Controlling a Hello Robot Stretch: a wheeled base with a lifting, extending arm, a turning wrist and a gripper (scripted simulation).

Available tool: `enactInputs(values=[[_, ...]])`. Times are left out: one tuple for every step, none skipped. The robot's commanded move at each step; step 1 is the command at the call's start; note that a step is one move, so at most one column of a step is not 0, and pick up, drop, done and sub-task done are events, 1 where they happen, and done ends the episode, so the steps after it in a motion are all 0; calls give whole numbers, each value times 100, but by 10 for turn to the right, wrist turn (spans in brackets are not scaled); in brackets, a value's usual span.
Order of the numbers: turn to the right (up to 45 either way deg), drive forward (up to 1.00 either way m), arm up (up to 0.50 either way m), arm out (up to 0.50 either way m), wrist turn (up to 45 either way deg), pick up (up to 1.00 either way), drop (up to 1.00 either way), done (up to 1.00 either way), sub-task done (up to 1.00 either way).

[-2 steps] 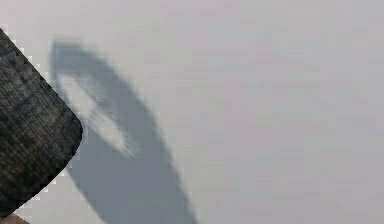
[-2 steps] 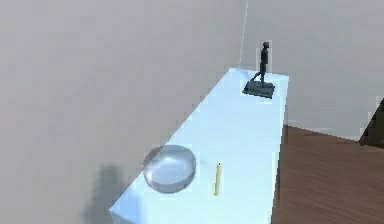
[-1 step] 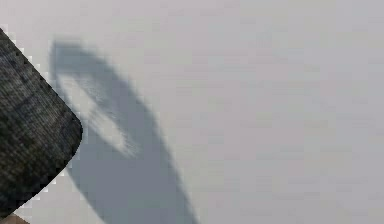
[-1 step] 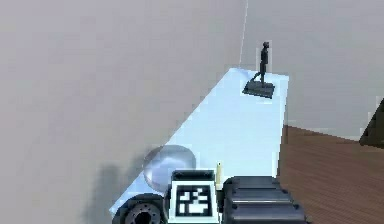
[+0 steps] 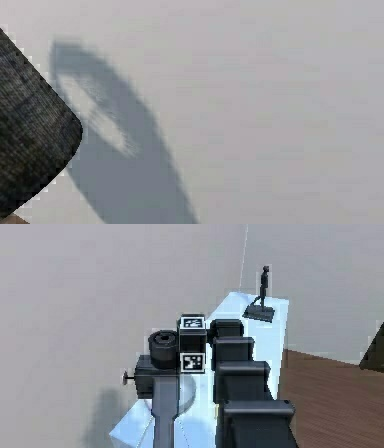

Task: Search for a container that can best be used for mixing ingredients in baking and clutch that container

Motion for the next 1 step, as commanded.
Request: enactInputs(values=[[0, 0, 0, 0, 450, 0, 0, 0, 0]])
